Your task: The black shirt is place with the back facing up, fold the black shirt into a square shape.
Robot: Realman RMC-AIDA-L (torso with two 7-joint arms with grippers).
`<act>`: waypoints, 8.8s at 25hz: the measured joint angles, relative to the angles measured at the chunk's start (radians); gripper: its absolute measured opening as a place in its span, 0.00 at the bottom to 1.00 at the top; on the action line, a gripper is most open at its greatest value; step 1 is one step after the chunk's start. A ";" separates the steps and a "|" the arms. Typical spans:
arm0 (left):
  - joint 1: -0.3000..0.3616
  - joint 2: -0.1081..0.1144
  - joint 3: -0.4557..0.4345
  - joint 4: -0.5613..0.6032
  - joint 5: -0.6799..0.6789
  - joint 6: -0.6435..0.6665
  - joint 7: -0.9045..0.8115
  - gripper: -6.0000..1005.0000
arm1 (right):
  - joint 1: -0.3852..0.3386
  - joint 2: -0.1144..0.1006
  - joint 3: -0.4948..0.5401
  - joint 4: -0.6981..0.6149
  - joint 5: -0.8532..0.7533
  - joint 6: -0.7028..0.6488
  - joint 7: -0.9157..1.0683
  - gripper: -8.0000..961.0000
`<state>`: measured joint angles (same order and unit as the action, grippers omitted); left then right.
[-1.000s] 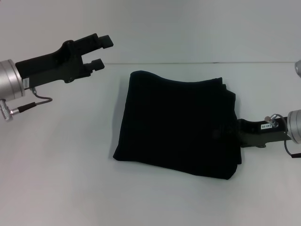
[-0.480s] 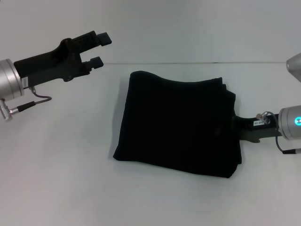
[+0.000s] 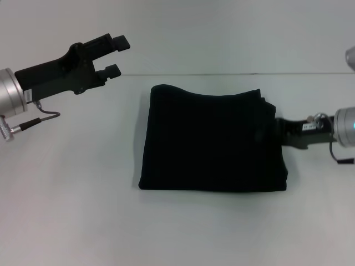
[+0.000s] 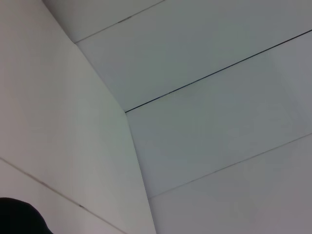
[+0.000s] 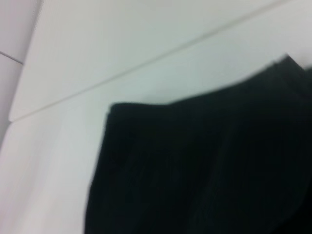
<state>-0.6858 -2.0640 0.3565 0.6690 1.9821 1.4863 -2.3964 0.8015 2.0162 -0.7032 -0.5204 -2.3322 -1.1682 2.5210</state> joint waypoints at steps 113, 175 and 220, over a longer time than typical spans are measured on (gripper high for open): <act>0.054 -0.019 0.046 -0.241 0.338 -0.100 -0.235 0.63 | -0.439 0.046 0.212 0.005 0.732 -0.441 -1.105 0.82; 0.141 -0.039 0.071 -0.194 0.340 -0.056 -0.126 0.03 | -0.429 0.050 0.214 0.017 0.737 -0.437 -1.096 0.82; 0.015 -0.078 0.192 0.048 0.307 0.056 0.881 0.88 | -0.311 0.070 0.201 -0.084 0.282 -0.402 -1.226 0.82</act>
<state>-0.6711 -2.1417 0.5485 0.7171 2.2893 1.5422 -1.5153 0.4902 2.0862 -0.5027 -0.6041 -2.0505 -1.5705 1.2950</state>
